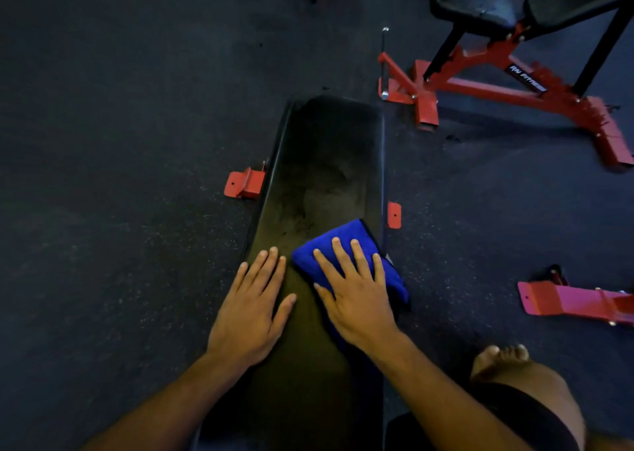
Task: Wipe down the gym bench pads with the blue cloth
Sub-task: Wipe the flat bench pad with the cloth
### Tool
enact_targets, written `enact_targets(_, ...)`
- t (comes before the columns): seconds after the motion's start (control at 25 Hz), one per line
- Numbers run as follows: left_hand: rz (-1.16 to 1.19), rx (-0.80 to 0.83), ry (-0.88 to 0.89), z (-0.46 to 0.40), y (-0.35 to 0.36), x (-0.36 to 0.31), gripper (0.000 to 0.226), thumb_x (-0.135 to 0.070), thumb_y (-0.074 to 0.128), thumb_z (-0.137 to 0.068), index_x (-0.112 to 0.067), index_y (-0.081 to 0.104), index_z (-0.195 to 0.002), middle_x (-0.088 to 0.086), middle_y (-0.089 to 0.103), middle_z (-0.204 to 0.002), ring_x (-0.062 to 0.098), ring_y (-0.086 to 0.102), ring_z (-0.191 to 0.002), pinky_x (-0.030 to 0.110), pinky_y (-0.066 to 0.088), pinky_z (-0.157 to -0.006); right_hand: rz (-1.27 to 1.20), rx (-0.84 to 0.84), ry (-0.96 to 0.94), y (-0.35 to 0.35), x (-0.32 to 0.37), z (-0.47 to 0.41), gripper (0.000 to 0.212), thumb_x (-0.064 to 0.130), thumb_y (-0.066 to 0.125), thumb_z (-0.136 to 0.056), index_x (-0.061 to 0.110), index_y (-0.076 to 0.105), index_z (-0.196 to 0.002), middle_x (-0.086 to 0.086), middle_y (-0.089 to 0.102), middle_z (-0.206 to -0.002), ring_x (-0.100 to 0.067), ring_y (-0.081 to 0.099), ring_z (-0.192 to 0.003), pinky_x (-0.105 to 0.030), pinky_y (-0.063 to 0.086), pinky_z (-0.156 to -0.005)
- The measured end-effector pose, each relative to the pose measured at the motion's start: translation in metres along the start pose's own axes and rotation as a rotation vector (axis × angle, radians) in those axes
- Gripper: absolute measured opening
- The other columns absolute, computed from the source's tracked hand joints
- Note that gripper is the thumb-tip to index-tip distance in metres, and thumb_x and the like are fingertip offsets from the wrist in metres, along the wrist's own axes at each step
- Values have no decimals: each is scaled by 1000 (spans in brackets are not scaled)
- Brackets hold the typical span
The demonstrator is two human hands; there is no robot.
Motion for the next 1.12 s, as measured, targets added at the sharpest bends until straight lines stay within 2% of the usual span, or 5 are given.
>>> enact_targets(0.2, 23, -59, 31, -3, 8, 8, 64, -50, 28, -105, -17, 28, -159, 1, 18, -168, 15, 9, -157, 35, 3, -127, 92, -36, 21, 9, -19, -39, 62, 58, 24, -96, 42, 8, -154, 2, 4, -166, -29, 3, -152, -62, 8, -118)
enact_targets(0.6, -1, -117, 51, -2, 9, 8, 64, -49, 30, -106, -11, 35, -157, 6, 25, -167, 18, 15, -157, 40, 10, -127, 2, -54, 218, -38, -72, -206, 59, 51, 30, -102, 38, 10, -156, -1, 3, -166, -32, 0, -152, -64, 6, -117)
enact_targets(0.76, -14, -109, 47, -3, 8, 9, 65, -51, 29, -105, -12, 34, -157, 5, 24, -167, 18, 16, -156, 38, 7, -127, 48, -92, 96, -30, -55, -145, 60, 45, 39, -101, 35, 16, -156, -1, 11, -165, -31, 10, -151, -58, 14, -119)
enact_targets(0.96, -18, -95, 45, -3, 8, 8, 65, -50, 32, -104, -14, 33, -158, 5, 24, -167, 18, 16, -156, 36, 4, -128, 81, 33, -45, 4, 0, -21, 68, 43, 41, -99, 40, 3, -156, 5, -3, -166, -25, -5, -152, -50, 0, -120)
enact_targets(1.12, -14, -108, 54, -4, 9, 9, 65, -50, 32, -104, -14, 33, -157, 5, 24, -167, 17, 16, -156, 37, 7, -127, 105, -5, -143, 0, -24, -49, 65, 48, 35, -95, 40, 9, -155, 3, 9, -165, -26, 9, -152, -50, 12, -120)
Point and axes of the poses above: each hand's wrist, its own z-axis away from the middle knuckle, its own y-axis out of the palm, x = y × z, the point moved 2 cm from there along -z, towards the middle knuckle
